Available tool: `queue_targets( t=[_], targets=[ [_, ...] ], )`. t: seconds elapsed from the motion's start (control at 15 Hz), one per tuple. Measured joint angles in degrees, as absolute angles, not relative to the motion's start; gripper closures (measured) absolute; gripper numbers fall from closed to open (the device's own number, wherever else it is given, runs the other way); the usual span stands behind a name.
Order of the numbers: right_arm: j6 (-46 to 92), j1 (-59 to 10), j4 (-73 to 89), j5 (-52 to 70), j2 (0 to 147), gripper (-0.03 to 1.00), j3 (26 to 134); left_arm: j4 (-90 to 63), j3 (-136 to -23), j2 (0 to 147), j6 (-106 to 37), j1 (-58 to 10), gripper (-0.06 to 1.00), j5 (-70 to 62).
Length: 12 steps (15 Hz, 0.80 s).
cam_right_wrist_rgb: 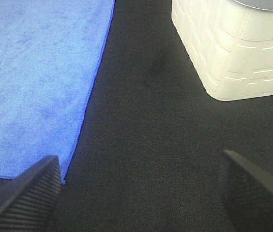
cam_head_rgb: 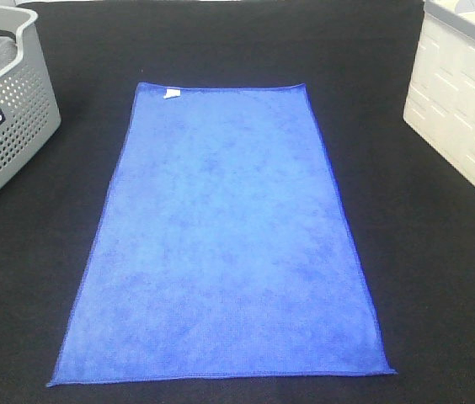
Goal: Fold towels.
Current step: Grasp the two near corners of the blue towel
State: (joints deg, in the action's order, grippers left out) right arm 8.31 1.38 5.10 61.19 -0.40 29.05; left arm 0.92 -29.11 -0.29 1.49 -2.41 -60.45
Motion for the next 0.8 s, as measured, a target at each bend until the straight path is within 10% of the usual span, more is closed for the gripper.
queue_targets(
  t=[0.8],
  targets=[
    [8.3,1.4,5.1,61.2,-0.4,0.14,29.0,0.9,-29.1,-0.3,1.5,-2.4,0.31,-60.4]
  ],
)
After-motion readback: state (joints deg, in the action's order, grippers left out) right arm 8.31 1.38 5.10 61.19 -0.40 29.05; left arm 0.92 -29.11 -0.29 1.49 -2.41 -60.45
